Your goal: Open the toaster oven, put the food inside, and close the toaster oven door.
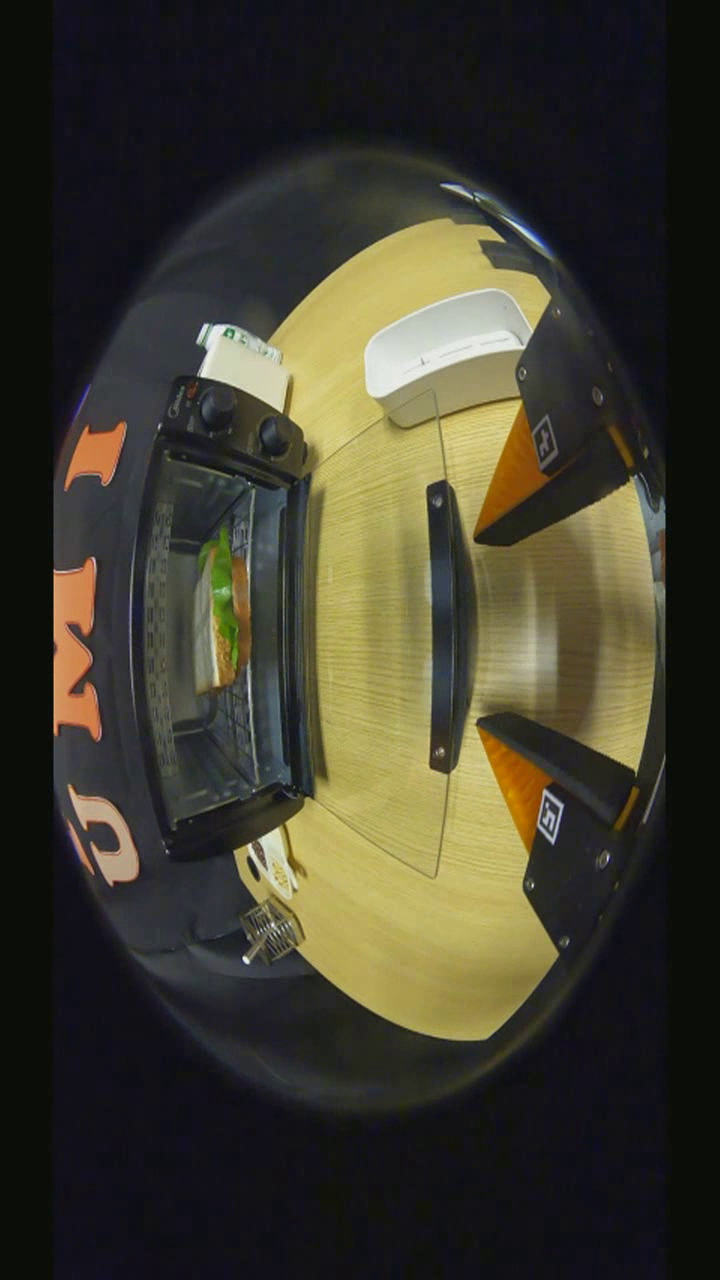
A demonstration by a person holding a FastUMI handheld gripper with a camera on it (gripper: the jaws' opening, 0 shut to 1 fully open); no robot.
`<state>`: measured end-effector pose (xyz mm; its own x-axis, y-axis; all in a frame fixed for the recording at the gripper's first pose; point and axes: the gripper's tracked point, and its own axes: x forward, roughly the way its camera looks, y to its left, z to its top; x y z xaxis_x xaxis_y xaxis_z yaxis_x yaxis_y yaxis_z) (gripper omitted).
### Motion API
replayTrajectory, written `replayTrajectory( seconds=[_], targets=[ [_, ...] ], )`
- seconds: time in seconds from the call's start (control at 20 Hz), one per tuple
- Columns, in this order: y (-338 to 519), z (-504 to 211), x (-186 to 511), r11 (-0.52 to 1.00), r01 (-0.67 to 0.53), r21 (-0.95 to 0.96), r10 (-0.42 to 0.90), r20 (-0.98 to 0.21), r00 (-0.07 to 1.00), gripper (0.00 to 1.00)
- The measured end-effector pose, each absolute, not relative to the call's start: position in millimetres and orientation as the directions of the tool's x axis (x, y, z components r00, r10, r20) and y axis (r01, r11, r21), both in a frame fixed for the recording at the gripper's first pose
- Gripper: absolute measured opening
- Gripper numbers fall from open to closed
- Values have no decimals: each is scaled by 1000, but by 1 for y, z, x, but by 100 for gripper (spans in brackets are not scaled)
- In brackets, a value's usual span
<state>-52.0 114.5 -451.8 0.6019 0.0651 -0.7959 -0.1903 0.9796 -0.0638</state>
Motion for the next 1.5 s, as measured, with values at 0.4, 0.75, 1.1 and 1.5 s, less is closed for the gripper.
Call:
replayTrajectory(
  seconds=[0.4,0.75,1.1,1.5],
  targets=[
    [116,-451,-47,986,-164,-39,66,-806,589,99],
    [117,-411,-36,986,-165,-33,78,-779,622,100],
    [114,-358,-5,992,-126,-8,81,-721,688,100],
    [120,-322,34,993,-121,9,96,-668,738,100]
  ],
)
